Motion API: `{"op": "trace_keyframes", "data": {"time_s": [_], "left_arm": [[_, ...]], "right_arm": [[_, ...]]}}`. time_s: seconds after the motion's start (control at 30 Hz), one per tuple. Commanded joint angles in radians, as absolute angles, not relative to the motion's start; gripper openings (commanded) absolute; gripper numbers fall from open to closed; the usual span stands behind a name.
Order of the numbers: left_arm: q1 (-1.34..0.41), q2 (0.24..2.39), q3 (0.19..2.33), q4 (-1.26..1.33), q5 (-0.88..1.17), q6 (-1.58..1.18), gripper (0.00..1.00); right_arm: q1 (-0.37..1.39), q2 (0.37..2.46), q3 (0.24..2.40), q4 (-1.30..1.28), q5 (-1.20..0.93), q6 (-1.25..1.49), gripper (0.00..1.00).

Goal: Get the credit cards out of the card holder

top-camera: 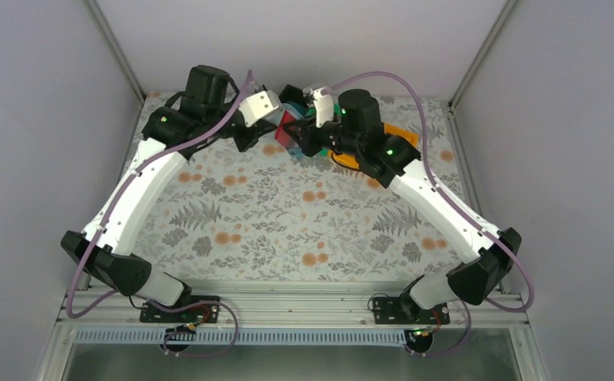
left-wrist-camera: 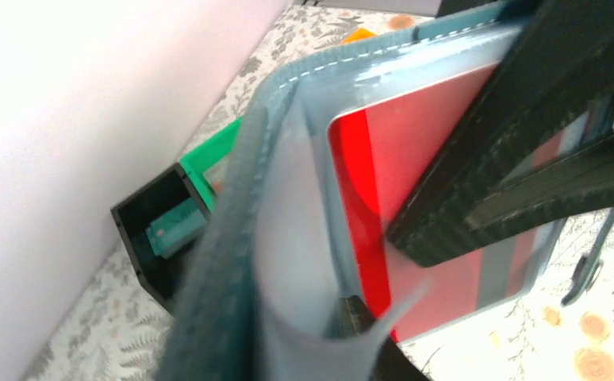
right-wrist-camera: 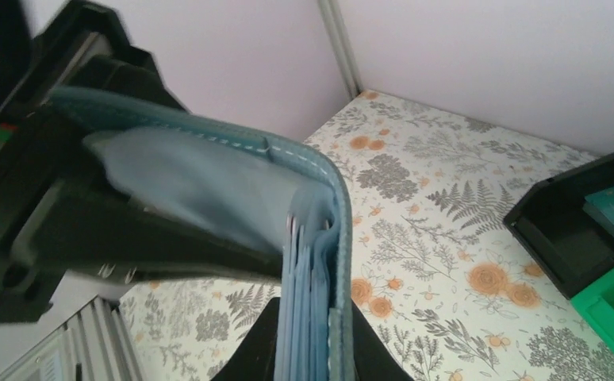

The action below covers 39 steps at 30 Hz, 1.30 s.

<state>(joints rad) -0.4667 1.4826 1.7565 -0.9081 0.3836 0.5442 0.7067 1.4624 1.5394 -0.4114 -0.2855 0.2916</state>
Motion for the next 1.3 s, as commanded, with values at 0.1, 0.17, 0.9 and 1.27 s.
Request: {"op": "trace_keyframes", "data": {"time_s": [0.1,0.17,0.9,1.27], "left_arm": [[-0.403,1.437,1.819,-1.004,0.601,0.557,0.02],[-0.377,1.430,1.838,-1.026,0.680,0.554,0.03],[-0.340,1.447,1.888,-1.001,0.709,0.406,0.02],[-0.320,1.425,1.852,-0.989,0.620,0.418,0.38]], "right_arm": [[0.704,1.359,1.537,-0.421,-0.460,0.094,0.27],[0.682,1.320,1.481,-0.384,-0.471,0.072,0.43],[0.639,1.320,1.283,0.051,-0.673,0.243,0.73],[0.620,1.292,1.278,-0.040,-0.582,0.228,0.04]]}}
